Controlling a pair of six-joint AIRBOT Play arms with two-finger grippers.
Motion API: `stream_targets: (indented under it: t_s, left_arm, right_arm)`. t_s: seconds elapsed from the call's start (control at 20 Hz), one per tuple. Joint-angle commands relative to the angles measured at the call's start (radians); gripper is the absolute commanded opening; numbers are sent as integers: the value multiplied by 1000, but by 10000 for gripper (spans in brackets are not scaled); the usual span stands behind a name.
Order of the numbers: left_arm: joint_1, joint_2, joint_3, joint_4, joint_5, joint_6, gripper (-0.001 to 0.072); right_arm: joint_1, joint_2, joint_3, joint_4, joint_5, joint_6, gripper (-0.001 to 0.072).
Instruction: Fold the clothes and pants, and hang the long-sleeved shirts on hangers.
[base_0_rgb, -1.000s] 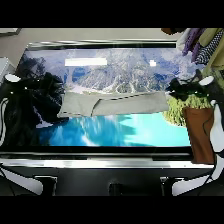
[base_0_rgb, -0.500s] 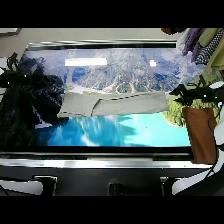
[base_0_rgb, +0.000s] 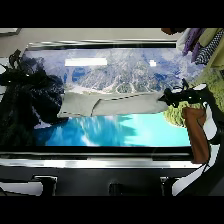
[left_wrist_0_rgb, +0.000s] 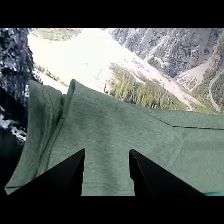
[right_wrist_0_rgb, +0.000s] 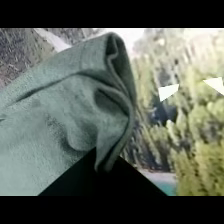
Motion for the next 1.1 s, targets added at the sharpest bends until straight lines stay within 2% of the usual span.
stream_targets:
  t_s: [0.0,0.05,0.1,0.15,0.3,0.4,0.5,0.75,0.85,1.05]
  left_arm:
    - [-25,0,0,-3,1,0,310]
    - [-43,-3,0,-6,2,-1,268]
    - [-66,-8,0,-10,3,0,66]
    - [-97,-16,-2,-10,16,-21,22]
    - [-225,-74,-2,-14,64,-115,22]
    - [-336,-134,-2,-63,120,-159,22]
    - [-455,-203,-2,-175,221,-196,21]
    - [-713,-360,49,-466,389,-195,21]
    - [-800,-423,112,-517,430,-205,20]
    - [-912,-562,278,-519,447,-341,20]
  right_arm:
    - [19,31,1,-20,38,15,32]
    - [19,59,5,-38,53,28,31]
    - [20,93,24,-106,86,72,31]
    - [20,126,48,-180,129,128,31]
    - [20,232,134,-389,271,228,31]
    - [20,299,174,-463,306,270,30]
    - [20,355,215,-475,344,291,30]
    - [20,469,252,-466,383,349,30]
    - [20,500,252,-459,406,351,30]
    - [20,549,252,-460,412,350,31]
